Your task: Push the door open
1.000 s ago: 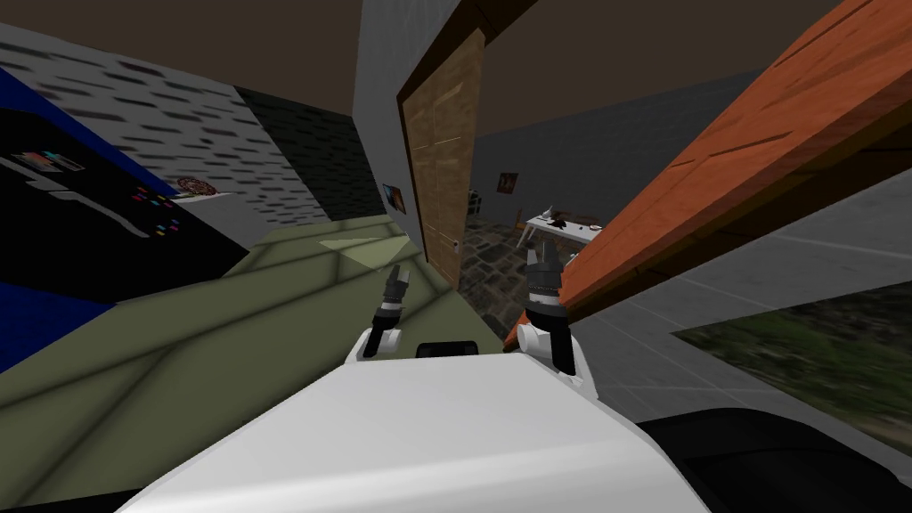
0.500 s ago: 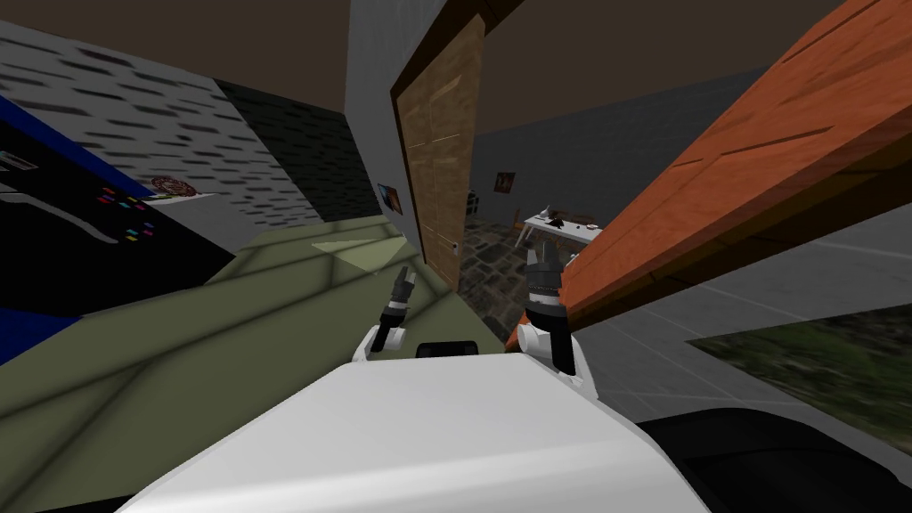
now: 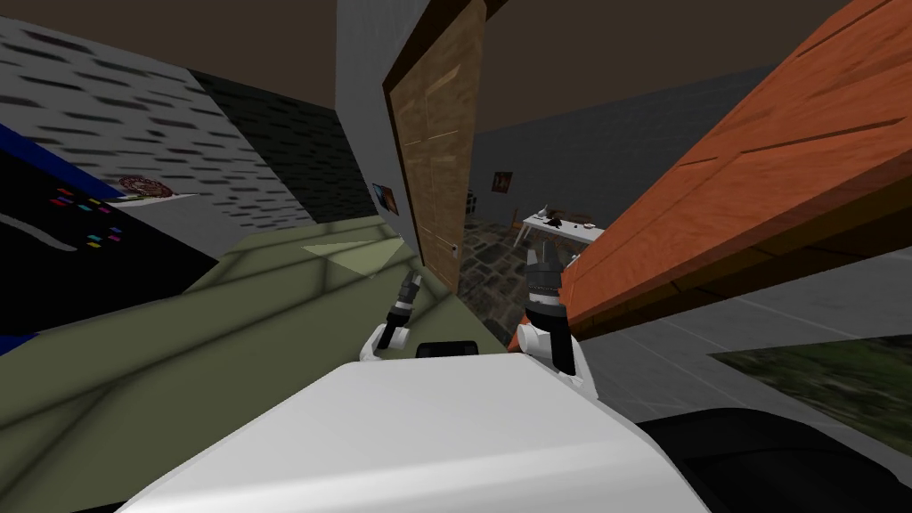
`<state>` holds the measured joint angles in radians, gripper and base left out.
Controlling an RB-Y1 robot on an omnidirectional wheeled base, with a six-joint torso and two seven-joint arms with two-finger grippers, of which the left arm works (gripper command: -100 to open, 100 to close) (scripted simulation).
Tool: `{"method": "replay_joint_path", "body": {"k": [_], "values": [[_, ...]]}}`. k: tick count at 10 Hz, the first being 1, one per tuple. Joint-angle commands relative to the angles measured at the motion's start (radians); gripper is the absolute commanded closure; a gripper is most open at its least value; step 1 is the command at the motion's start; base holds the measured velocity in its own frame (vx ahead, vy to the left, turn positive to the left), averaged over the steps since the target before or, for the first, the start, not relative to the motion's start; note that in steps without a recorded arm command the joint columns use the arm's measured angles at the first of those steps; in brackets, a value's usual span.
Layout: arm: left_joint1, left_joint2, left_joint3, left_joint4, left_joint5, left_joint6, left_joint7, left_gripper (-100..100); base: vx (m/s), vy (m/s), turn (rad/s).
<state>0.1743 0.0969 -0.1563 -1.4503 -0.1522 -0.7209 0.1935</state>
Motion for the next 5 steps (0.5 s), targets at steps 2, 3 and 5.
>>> {"method": "replay_joint_path", "body": {"k": [2, 3, 5], "values": [[-0.027, 0.005, -0.016, 0.06, -0.006, -0.012, 0.011, -100, 0.09, 0.049, -0.06], [-0.039, 0.006, -0.022, 0.085, -0.008, -0.017, 0.015, -100, 0.095, 0.035, -0.048], [-0.062, 0.007, -0.034, 0.134, -0.013, -0.027, 0.021, -100, 0.087, 0.033, -0.054]]}}
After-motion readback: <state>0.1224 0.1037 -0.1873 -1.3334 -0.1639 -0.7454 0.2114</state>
